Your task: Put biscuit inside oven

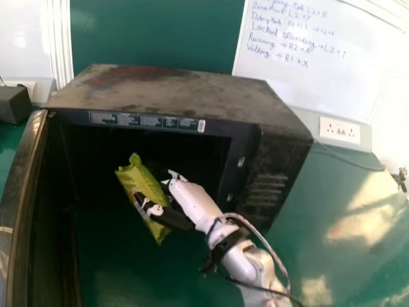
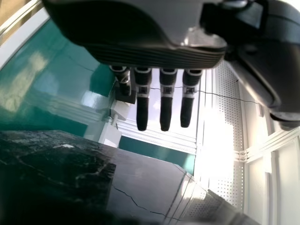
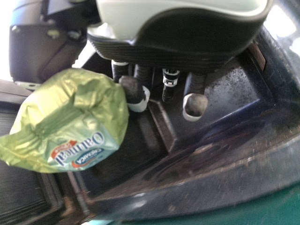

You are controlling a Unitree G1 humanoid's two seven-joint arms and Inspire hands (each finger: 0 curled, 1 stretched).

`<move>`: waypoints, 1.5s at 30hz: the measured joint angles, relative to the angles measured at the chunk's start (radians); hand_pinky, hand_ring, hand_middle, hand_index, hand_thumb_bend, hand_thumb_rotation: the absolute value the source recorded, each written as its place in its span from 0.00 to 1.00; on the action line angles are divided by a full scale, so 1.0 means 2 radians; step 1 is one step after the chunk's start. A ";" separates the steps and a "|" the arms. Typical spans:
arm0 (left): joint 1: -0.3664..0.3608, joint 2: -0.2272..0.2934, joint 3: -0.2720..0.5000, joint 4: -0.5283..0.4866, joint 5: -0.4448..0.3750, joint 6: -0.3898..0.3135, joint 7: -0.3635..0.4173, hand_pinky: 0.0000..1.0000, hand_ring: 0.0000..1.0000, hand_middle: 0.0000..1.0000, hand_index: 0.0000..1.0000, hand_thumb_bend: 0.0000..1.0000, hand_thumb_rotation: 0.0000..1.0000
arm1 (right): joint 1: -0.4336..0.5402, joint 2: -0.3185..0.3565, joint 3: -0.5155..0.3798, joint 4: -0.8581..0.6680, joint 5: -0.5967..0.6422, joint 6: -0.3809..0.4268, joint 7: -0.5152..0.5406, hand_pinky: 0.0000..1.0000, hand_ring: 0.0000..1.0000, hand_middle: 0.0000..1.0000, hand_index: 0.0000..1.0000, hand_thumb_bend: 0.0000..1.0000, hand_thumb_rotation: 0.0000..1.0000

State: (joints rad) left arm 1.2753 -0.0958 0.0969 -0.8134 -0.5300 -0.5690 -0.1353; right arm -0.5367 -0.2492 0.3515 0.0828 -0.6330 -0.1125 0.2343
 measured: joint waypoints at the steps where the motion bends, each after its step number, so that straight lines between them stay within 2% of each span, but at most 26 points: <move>1: 0.000 0.000 0.000 0.000 0.000 -0.001 0.000 0.73 0.77 0.79 0.80 0.88 0.90 | -0.009 0.001 0.001 0.010 -0.003 0.000 -0.002 0.00 0.00 0.00 0.29 0.34 0.00; 5: 0.002 0.000 -0.003 0.000 -0.001 -0.001 0.000 0.75 0.77 0.78 0.80 0.88 0.91 | -0.042 0.002 0.004 0.052 -0.012 -0.008 -0.014 0.00 0.00 0.00 0.30 0.33 0.00; 8: 0.005 0.000 -0.003 0.000 -0.001 -0.001 0.000 0.70 0.74 0.77 0.78 0.89 0.90 | -0.064 0.005 0.005 0.091 -0.014 -0.014 -0.033 0.00 0.00 0.00 0.29 0.34 0.00; 13: 0.005 0.000 -0.005 0.000 -0.001 -0.002 0.000 0.69 0.74 0.78 0.80 0.90 0.88 | -0.099 0.011 0.005 0.144 -0.017 -0.015 -0.048 0.00 0.00 0.00 0.29 0.33 0.00; 20: 0.015 0.001 -0.008 0.000 -0.017 -0.002 -0.002 0.59 0.68 0.74 0.79 0.92 0.86 | -0.144 0.017 0.016 0.230 -0.025 -0.034 -0.084 0.00 0.00 0.00 0.29 0.33 0.00; 25: 0.016 0.001 -0.008 0.001 -0.014 -0.005 -0.002 0.59 0.68 0.75 0.79 0.92 0.81 | -0.180 0.027 0.023 0.303 -0.028 -0.044 -0.110 0.00 0.00 0.00 0.29 0.33 0.00; 26: 0.016 0.001 -0.008 0.001 -0.013 -0.006 -0.002 0.58 0.67 0.74 0.79 0.93 0.80 | -0.186 0.028 0.023 0.317 -0.028 -0.046 -0.115 0.00 0.00 0.00 0.29 0.32 0.00; 27: 0.016 0.001 -0.008 0.001 -0.012 -0.006 -0.002 0.54 0.60 0.68 0.79 0.93 0.79 | -0.194 0.031 0.023 0.335 -0.027 -0.048 -0.122 0.00 0.00 0.00 0.29 0.33 0.00; 29: 0.016 0.001 -0.008 0.001 -0.011 -0.006 -0.002 0.51 0.56 0.67 0.79 0.93 0.80 | -0.208 0.036 0.024 0.365 -0.028 -0.050 -0.135 0.00 0.00 0.00 0.29 0.34 0.00; 31: 0.016 0.001 -0.008 0.002 -0.011 -0.006 -0.002 0.60 0.67 0.76 0.79 0.93 0.81 | -0.223 0.039 0.027 0.394 -0.029 -0.051 -0.146 0.00 0.00 0.00 0.29 0.34 0.00; 32: 0.016 0.001 -0.008 0.002 -0.011 -0.006 -0.002 0.63 0.69 0.77 0.79 0.93 0.81 | -0.230 0.041 0.030 0.406 -0.030 -0.050 -0.149 0.00 0.00 0.00 0.29 0.34 0.00; 33: 0.016 0.001 -0.009 0.002 -0.011 -0.006 -0.002 0.63 0.67 0.76 0.78 0.92 0.81 | -0.238 0.043 0.032 0.420 -0.030 -0.051 -0.152 0.00 0.00 0.00 0.29 0.34 0.00; 34: 0.017 0.001 -0.011 0.002 -0.011 -0.006 -0.002 0.55 0.60 0.68 0.78 0.92 0.80 | -0.244 0.044 0.033 0.431 -0.030 -0.052 -0.157 0.00 0.00 0.00 0.29 0.34 0.00; 38: 0.019 0.001 -0.016 0.001 -0.011 -0.006 -0.002 0.49 0.53 0.62 0.78 0.92 0.80 | -0.267 0.050 0.034 0.472 -0.029 -0.058 -0.169 0.00 0.00 0.00 0.28 0.35 0.00; 40: 0.020 0.001 -0.017 0.001 -0.011 -0.006 -0.002 0.44 0.46 0.54 0.78 0.92 0.80 | -0.276 0.052 0.036 0.488 -0.029 -0.060 -0.173 0.00 0.00 0.00 0.29 0.34 0.00; 42: 0.021 0.001 -0.018 0.001 -0.011 -0.006 -0.002 0.46 0.50 0.59 0.78 0.92 0.80 | -0.283 0.056 0.040 0.504 -0.029 -0.062 -0.179 0.00 0.00 0.00 0.28 0.34 0.00; 45: 0.022 0.001 -0.018 0.001 -0.011 -0.006 -0.002 0.42 0.46 0.55 0.78 0.91 0.78 | -0.293 0.061 0.042 0.526 -0.029 -0.062 -0.185 0.00 0.00 0.00 0.30 0.35 0.00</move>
State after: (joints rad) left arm 1.3185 -0.0934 0.0601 -0.8106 -0.5522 -0.5818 -0.1385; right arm -1.1220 -0.1263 0.4365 1.1355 -0.6903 -0.2358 -0.1355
